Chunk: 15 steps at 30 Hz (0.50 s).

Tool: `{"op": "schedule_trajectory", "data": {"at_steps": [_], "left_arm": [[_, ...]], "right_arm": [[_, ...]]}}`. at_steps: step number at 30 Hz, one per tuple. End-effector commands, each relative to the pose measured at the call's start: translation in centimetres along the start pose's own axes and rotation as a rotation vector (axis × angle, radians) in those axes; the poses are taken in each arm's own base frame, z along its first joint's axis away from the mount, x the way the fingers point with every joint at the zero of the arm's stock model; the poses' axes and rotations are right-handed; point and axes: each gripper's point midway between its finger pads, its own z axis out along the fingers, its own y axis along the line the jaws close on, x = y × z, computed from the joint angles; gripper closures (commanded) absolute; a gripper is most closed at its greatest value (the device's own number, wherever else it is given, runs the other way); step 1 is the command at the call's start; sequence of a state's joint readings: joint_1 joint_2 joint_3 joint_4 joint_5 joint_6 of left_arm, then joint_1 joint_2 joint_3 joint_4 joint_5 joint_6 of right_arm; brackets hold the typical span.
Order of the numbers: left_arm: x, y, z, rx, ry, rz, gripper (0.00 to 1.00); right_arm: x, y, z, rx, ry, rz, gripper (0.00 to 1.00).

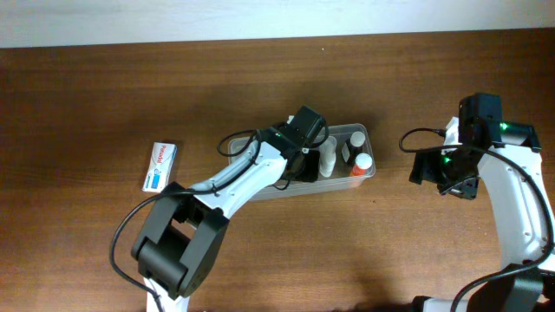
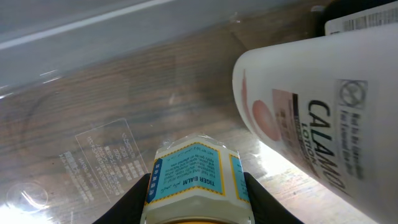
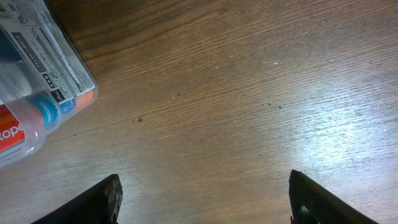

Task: Pack container
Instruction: 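Carry the jar into the container and release it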

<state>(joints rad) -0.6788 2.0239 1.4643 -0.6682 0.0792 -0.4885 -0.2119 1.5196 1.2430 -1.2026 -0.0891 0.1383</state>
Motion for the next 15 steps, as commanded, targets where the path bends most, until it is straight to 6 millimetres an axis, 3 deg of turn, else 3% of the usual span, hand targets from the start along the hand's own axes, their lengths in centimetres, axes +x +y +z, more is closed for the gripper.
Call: {"op": "schedule_trajectory", "data": {"at_steps": [1,3,6,10,13,15], "left_arm": [[0.1,-0.2,0.2,0.007,0.006,-0.01,0.44],[0.1,-0.1,0.2,0.006,0.006,-0.011,0.36],[-0.5,-0.3,-1.1,0.016,-0.02,0.014,0.31],[-2.2,1.1,-4.8,0.001,-0.093,0.022,0.25],[-4.1,4.8,-9.8,-0.078,-0.197,-0.043,0.23],[-5.3,8.6,-14.1,-0.152,-0.285,-0.106,0.19]], "right_arm": [[0.2,-0.1,0.1,-0.005,0.004,0.002,0.23],[0.2,-0.1,0.1,-0.005,0.005,0.002,0.23],[0.2,-0.1,0.1,-0.004,0.008,0.002,0.23],[0.3,-0.1,0.1,-0.004,0.008,0.002,0.23],[0.3,-0.1,0.1,-0.004,0.008,0.002,0.23],[0.2,-0.1,0.1,-0.004,0.008,0.002,0.23]]}}
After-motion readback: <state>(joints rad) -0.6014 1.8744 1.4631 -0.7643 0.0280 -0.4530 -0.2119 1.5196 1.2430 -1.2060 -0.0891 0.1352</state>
